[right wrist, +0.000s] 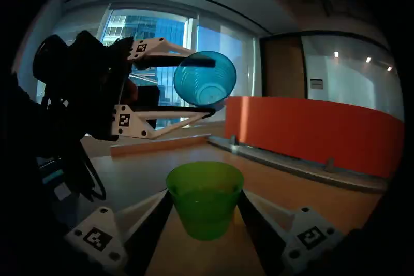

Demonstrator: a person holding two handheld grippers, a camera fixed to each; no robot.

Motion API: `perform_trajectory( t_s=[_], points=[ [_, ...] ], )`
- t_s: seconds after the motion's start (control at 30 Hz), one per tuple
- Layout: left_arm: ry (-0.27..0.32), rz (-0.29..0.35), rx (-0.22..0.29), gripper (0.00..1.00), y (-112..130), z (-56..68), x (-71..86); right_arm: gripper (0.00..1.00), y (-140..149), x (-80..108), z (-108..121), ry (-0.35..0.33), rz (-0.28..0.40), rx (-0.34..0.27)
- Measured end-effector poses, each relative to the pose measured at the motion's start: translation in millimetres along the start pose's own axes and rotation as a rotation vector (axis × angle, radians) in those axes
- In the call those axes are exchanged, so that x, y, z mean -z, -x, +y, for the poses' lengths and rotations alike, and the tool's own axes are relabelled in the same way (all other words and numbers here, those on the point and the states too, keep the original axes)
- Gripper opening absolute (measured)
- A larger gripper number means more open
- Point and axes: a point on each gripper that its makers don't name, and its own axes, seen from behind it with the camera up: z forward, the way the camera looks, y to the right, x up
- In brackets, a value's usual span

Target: Pour water

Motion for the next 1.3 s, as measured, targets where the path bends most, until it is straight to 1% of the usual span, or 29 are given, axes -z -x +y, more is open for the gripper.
perform_trajectory(
  t_s=[0.17, 0.5, 0.67, 0.87, 1.1, 1.17, 1.3],
  points=[
    [0.003, -0.006, 0.131, 0.83, 6, -0.5, -0.5, 0.87, -2, 2.8, 3, 0.007, 0.003, -0.002],
    [0.031, 0.005, 0.411, 0.83, 12, -0.8, 6.0, 0.87, -7, 7.1, 5, 0.015, 0.013, -0.001],
    [0.037, 0.001, 0.520, 0.83, 19, -2.7, 6.4, 0.87, -10, 8.5, 4, 0.017, 0.015, 0.003],
    [0.044, -0.017, 0.674, 0.83, 29, -2.1, 5.0, 0.87, -14, 9.5, 3, 0.021, 0.018, 0.011],
    [0.062, -0.003, 0.860, 0.83, 36, -1.4, 9.3, 0.87, -19, 11.8, 5, 0.030, 0.020, 0.015],
    [0.064, 0.003, 0.907, 0.83, 38, -2.0, 10.5, 0.87, -21, 12.5, 6, 0.032, 0.021, 0.015],
    [0.085, 0.011, 1.001, 0.83, 41, 1.5, 11.3, 0.87, -24, 13.5, 7, 0.036, 0.025, 0.013]
  ],
)
